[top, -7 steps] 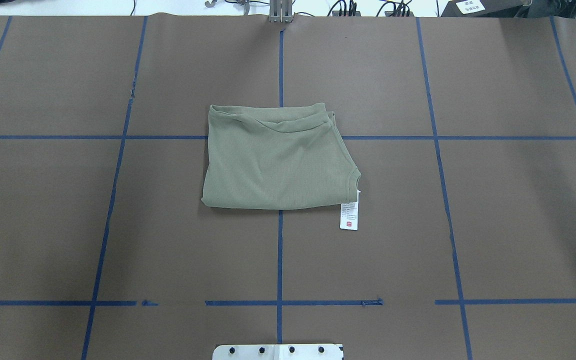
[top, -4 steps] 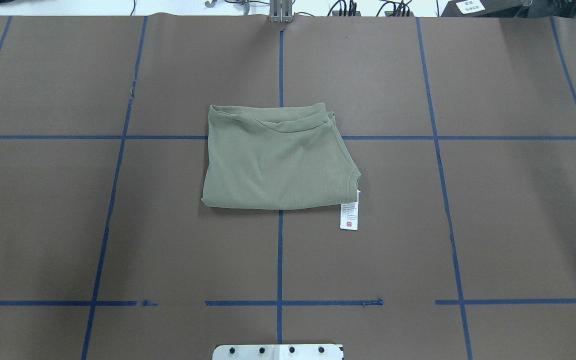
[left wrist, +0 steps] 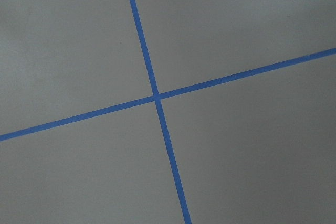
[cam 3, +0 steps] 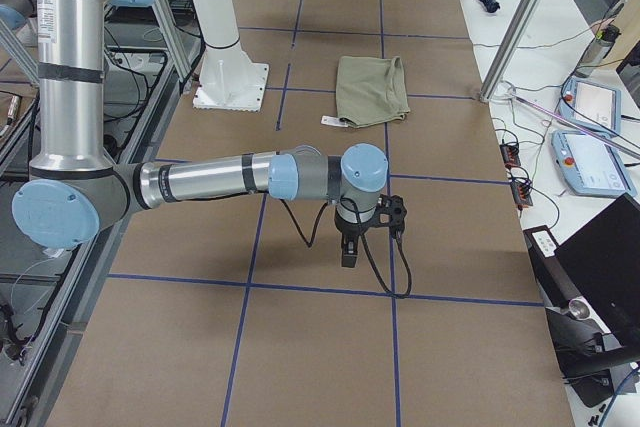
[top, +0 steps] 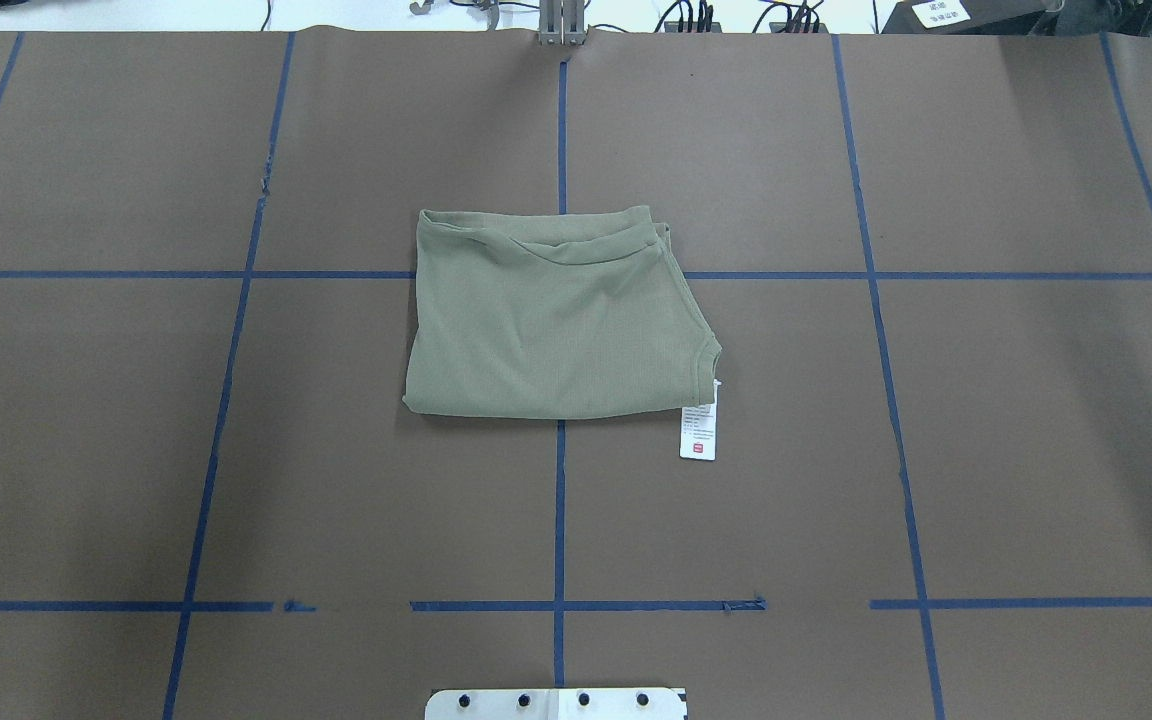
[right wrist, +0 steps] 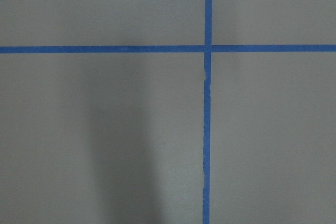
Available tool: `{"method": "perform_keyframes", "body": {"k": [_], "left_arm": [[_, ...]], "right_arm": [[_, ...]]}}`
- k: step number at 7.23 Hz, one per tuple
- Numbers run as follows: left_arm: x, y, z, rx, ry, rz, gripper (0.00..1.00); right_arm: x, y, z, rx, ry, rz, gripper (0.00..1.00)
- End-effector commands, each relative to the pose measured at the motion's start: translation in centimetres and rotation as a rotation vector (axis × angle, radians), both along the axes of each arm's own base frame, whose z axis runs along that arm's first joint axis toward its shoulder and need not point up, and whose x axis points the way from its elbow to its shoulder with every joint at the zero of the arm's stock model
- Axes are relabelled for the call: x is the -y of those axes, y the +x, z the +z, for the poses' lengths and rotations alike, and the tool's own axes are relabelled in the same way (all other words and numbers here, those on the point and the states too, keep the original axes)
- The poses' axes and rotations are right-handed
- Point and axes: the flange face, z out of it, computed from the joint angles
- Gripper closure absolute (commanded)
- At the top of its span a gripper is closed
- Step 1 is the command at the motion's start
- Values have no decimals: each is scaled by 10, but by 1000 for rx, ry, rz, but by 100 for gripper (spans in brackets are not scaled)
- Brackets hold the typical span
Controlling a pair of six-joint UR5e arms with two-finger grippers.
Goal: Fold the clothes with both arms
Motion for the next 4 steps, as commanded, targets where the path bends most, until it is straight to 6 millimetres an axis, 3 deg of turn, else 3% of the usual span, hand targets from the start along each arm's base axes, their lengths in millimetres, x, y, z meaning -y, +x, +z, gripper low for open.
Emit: {"method": "perform_keyframes", "body": {"k": [1,4], "left_arm": [[-1,0,2,0,-6,0,0],[0,1,2,-3,-28,-7,0]], "right_arm": [[0,-2,3,0,-9,-3,0],[1,-2,2,1,-6,-4,0]]}}
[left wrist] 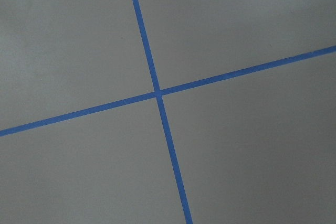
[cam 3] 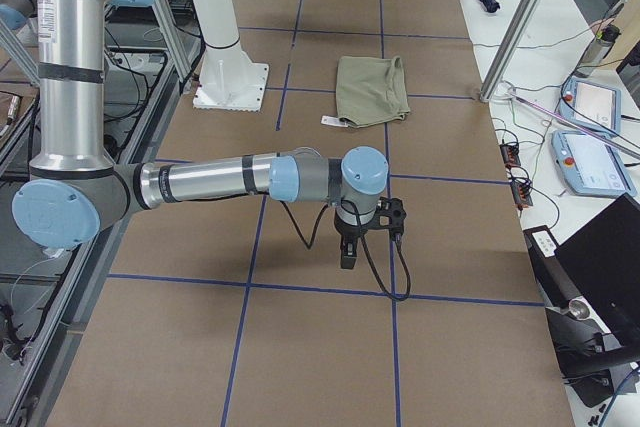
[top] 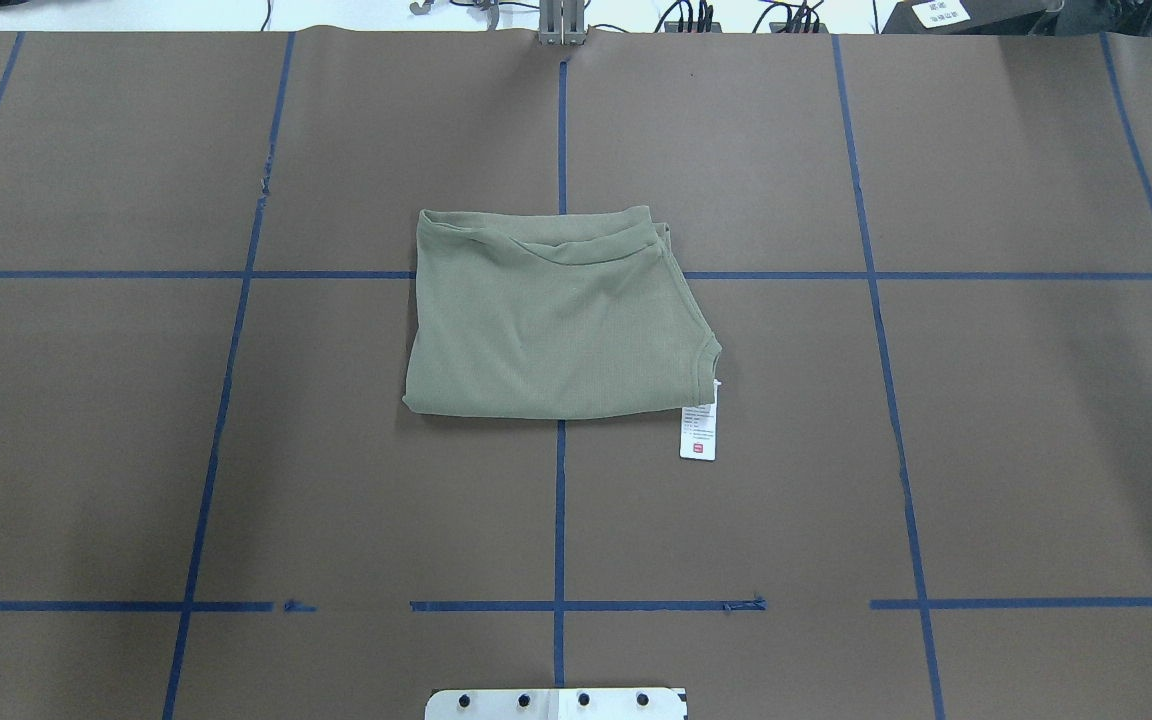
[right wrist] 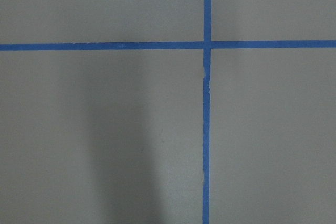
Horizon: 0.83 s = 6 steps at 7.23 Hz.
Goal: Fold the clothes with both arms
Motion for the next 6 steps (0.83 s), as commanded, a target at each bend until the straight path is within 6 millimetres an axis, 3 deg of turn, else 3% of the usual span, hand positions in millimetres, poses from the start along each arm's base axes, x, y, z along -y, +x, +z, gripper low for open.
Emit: {"method": "perform_keyframes", "body": {"k": [1,6], "left_arm": [[2,1,-2,-7,-46,-3,0],[1,6,-3,-75,-98,-23,0]], "right_arm": [[1,0,-1,-2,3,-1,0],[7,0,-9,-2,23,-2,0]]}}
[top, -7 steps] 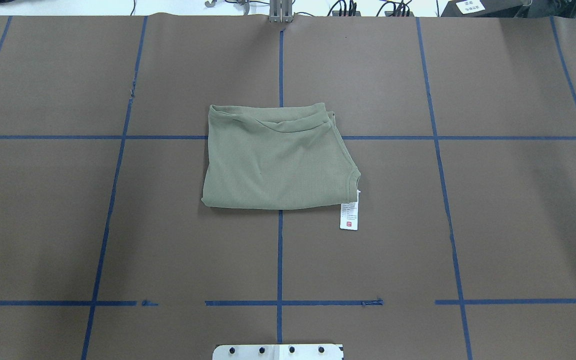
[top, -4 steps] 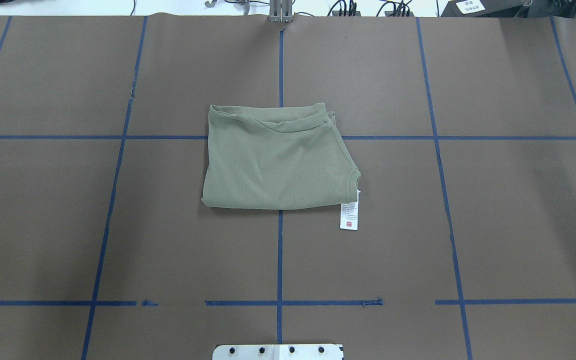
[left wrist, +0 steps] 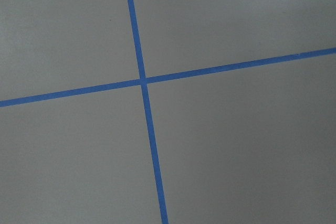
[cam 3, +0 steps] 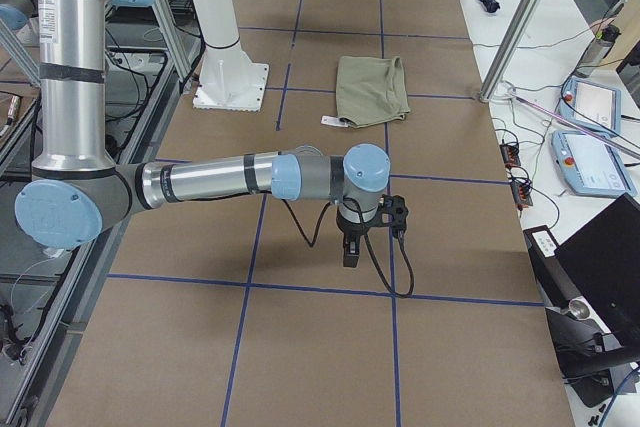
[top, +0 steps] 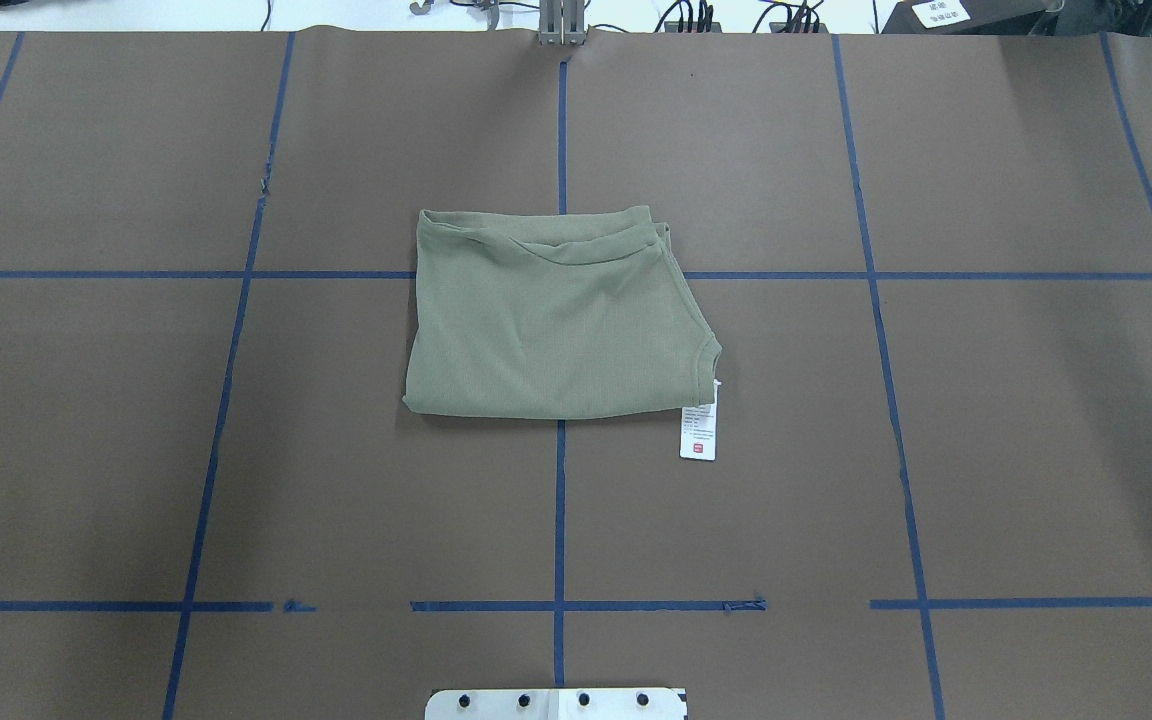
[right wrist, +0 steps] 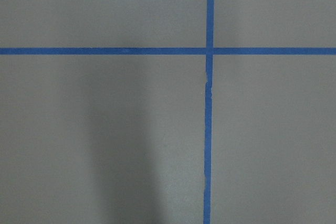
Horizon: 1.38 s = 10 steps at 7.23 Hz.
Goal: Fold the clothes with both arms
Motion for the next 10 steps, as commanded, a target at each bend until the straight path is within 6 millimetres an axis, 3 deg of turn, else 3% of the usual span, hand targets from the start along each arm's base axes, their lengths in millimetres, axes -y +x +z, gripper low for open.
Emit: {"method": "perform_keyframes", "body": {"k": [1,5,10], "left_arm": [[1,1,-4,-5,1,-3,0],[-4,1,-1,-6,-3,-3,0],[-1,1,-13,-8,23,-2,0]], "right_arm": [[2,0,-4,2,8,0,0],[2,-1,-3,5,4,-1,0],[2,-1,-8,8,15,-1,0]]}}
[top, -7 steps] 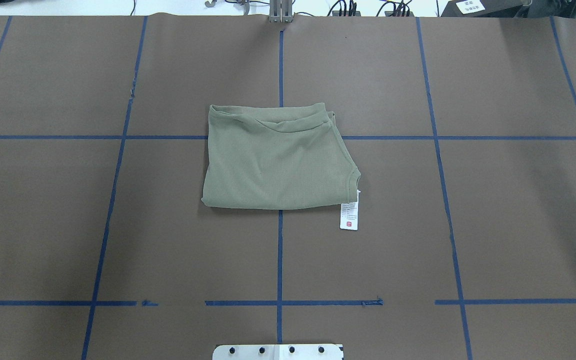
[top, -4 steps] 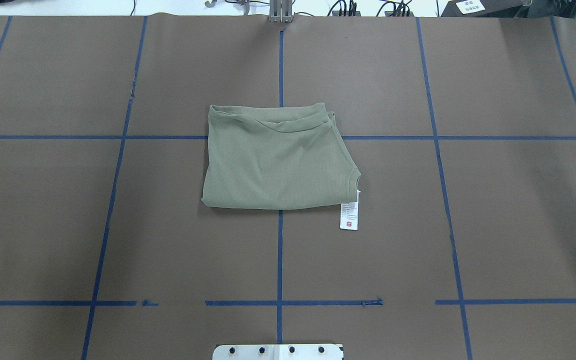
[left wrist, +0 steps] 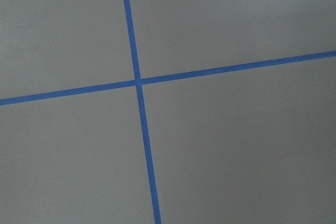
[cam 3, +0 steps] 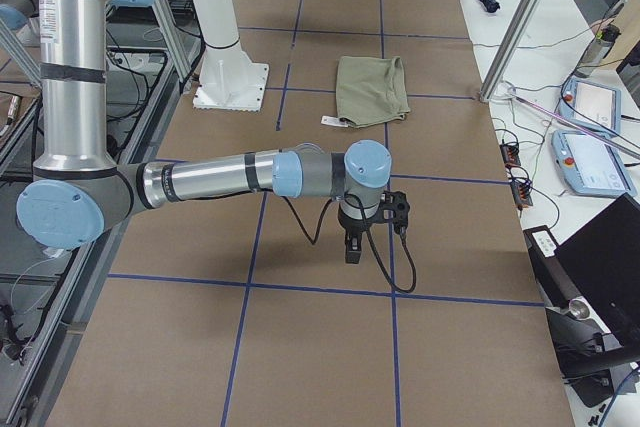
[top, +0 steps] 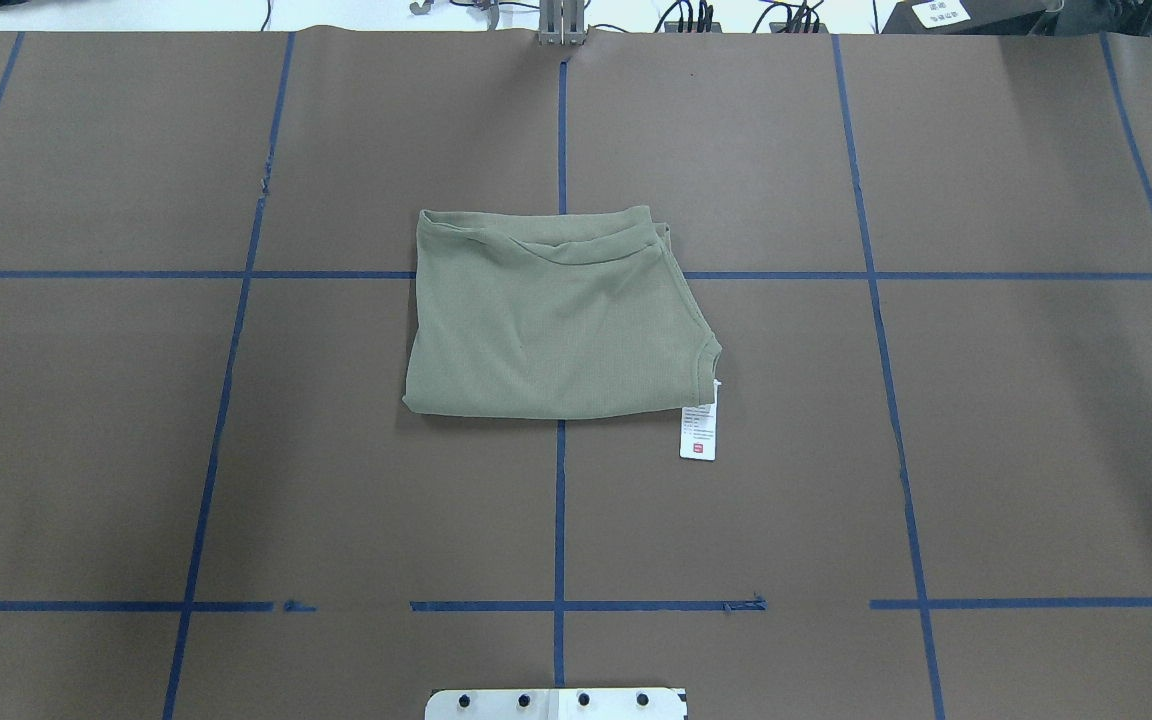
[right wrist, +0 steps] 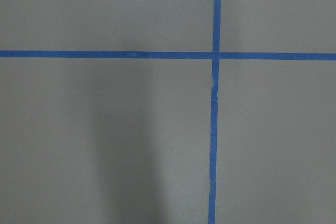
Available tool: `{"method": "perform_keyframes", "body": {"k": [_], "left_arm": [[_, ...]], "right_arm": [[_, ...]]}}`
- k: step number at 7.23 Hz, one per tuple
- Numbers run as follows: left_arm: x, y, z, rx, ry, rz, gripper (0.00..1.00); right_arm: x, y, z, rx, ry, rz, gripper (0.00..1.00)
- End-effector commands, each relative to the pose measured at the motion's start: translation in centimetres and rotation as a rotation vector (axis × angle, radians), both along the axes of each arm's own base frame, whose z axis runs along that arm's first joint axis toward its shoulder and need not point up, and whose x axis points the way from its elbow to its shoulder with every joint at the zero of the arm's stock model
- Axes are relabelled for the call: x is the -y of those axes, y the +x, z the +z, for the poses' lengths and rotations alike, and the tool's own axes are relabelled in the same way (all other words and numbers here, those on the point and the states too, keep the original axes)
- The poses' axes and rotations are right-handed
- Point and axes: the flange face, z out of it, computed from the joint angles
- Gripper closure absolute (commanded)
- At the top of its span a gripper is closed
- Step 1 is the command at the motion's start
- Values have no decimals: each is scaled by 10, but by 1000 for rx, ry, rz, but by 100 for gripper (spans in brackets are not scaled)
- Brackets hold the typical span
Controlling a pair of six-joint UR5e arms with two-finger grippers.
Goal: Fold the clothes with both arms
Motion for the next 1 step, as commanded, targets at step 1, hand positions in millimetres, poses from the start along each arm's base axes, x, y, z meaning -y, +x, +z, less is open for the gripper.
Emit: {"method": "perform_keyframes", "body": {"k": [1], "left_arm": [[1,0,-2,1,6,0,0]], "right_arm": [[0,0,-2,1,5,0,0]]}}
